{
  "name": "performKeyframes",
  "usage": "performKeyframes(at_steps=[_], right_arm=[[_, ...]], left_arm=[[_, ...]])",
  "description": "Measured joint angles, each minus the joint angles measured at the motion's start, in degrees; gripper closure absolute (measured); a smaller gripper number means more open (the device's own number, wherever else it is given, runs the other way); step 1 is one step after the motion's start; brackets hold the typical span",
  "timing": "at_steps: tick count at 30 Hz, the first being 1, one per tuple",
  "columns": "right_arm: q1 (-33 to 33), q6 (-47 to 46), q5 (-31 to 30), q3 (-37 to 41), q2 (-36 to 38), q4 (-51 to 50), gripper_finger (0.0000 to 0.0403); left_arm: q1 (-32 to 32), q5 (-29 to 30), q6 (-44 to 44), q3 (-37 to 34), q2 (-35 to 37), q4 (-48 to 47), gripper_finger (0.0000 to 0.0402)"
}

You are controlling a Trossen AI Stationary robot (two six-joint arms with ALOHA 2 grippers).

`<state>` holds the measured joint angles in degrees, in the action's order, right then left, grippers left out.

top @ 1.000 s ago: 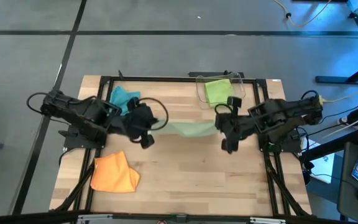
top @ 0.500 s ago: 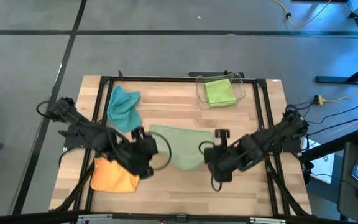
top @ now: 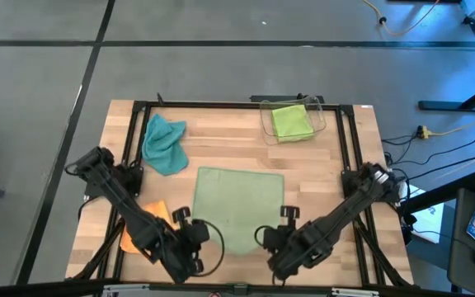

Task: Fold microfiber towels
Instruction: Fold the green microfiber towel

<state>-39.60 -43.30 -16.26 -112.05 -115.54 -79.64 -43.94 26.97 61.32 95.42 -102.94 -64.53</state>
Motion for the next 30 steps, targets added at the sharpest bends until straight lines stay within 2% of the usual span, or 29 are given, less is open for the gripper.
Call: performKeyframes(at_steps=[6, 11, 22, 30], right_arm=[[-1.10, -1.92, 1.26, 0.00, -3.89, 2.89, 0.0401], [-1.22, -1.50, 1.37, 0.00, -5.43, 2.33, 0.0401], [4.15, 4.48, -0.78, -0.02, -3.96, -2.58, 0.0401], [9.42, 9.16, -4.69, -0.02, -3.96, -5.54, 0.0401]], left_arm=[[-1.47, -1.48, 1.84, 0.00, -4.34, 3.34, 0.0401], [-1.76, -1.60, 0.70, 0.00, -5.26, 4.12, 0.0401], [4.05, -0.95, -2.08, 0.00, -4.96, -13.52, 0.0401], [9.64, -0.56, -10.27, 0.02, -4.96, -19.96, 0.0401]])
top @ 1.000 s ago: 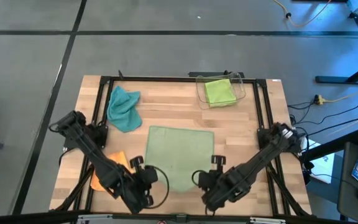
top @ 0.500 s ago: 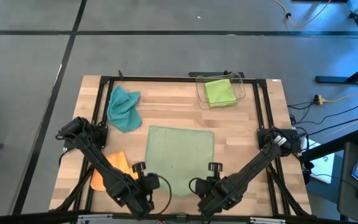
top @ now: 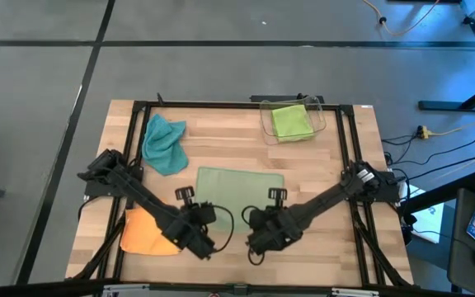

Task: Fold microfiber towels
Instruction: Fold the green microfiber towel

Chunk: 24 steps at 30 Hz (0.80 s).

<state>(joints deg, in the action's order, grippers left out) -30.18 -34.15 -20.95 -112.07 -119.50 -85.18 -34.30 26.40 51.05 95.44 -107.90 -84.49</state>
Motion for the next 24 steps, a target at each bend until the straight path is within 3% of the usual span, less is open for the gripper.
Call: performKeyframes(at_steps=[8, 15, 21, 24], right_arm=[[3.45, 3.21, -2.74, 0.00, 0.00, -3.11, 0.0401], [5.65, 6.70, -4.81, 1.20, 2.35, -3.83, 0.0401], [8.92, 6.32, -4.83, 13.53, 11.21, 1.42, 0.0401], [10.93, 8.94, -0.04, 21.55, 16.05, 11.30, 0.0401]], left_arm=[[4.99, 2.60, -7.76, -0.02, 1.97, -3.75, 0.0401], [7.13, 4.70, -9.27, -4.97, 9.99, -2.31, 0.0401], [9.21, 3.90, -10.91, -15.55, 19.03, 8.27, 0.0401], [11.30, 1.96, -12.94, -19.50, 22.01, 13.47, 0.0401]])
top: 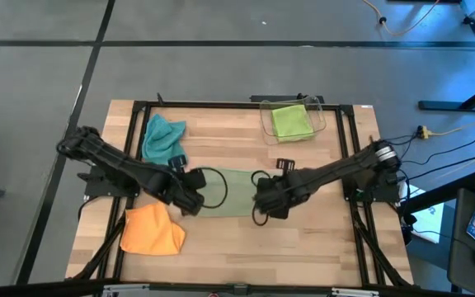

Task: Fold microfiber towels
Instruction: Fold the green microfiber towel

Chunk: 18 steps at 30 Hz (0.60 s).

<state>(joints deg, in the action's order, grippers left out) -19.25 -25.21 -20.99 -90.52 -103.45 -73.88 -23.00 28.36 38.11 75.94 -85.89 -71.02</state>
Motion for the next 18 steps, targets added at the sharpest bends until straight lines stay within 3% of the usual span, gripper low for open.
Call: performKeyframes(at_steps=[3, 7, 12, 18], right_arm=[[2.18, 1.57, 5.27, 7.44, 3.43, 8.07, 0.0401], [4.84, -0.42, 4.63, 12.07, 6.10, 9.52, 0.0401], [5.35, -1.50, 5.20, 10.91, 8.60, 8.96, 0.0401], [0.93, -3.76, 13.20, 5.97, 9.61, 9.07, 0.0401]], left_arm=[[2.11, -1.42, -2.63, -2.44, 0.78, 3.67, 0.0401], [4.51, -1.94, -4.37, -2.82, 0.79, 4.80, 0.0401], [6.12, -4.14, -5.64, -1.77, 0.79, 4.46, 0.0401], [3.66, -9.88, -4.53, 0.13, 0.81, 4.94, 0.0401]])
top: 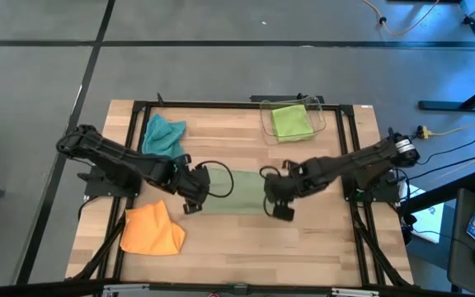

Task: Fold microfiber towels
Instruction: Fold the green microfiber towel

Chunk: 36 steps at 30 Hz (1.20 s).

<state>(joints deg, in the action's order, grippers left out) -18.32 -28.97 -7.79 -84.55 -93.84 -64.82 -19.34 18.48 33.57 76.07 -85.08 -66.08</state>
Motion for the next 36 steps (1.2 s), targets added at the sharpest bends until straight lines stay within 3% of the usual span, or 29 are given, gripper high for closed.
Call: performKeyframes(at_steps=[7, 11, 21, 30, 36], right_arm=[[-6.93, -7.59, 3.72, -0.27, -0.21, 2.14, 0.0401], [-9.41, -9.64, 0.01, -0.27, -1.27, 2.31, 0.0401], [-3.98, -7.02, -5.98, -0.27, -3.34, -4.20, 0.0401], [-7.66, -8.25, 9.96, -0.27, -2.91, 3.56, 0.0401], [-11.80, -8.29, 13.48, -0.27, -3.04, 9.01, 0.0401]], left_arm=[[-6.27, -2.77, 3.60, 0.59, 0.00, 4.30, 0.0401], [-8.68, -2.12, 3.75, 0.62, 0.00, 6.12, 0.0401], [-4.71, 1.85, 3.76, 0.62, 0.00, 2.34, 0.0401], [-6.54, -4.97, 4.95, 0.62, -0.02, 5.99, 0.0401], [-10.11, -7.08, 5.06, 0.62, -0.01, 12.14, 0.0401]])
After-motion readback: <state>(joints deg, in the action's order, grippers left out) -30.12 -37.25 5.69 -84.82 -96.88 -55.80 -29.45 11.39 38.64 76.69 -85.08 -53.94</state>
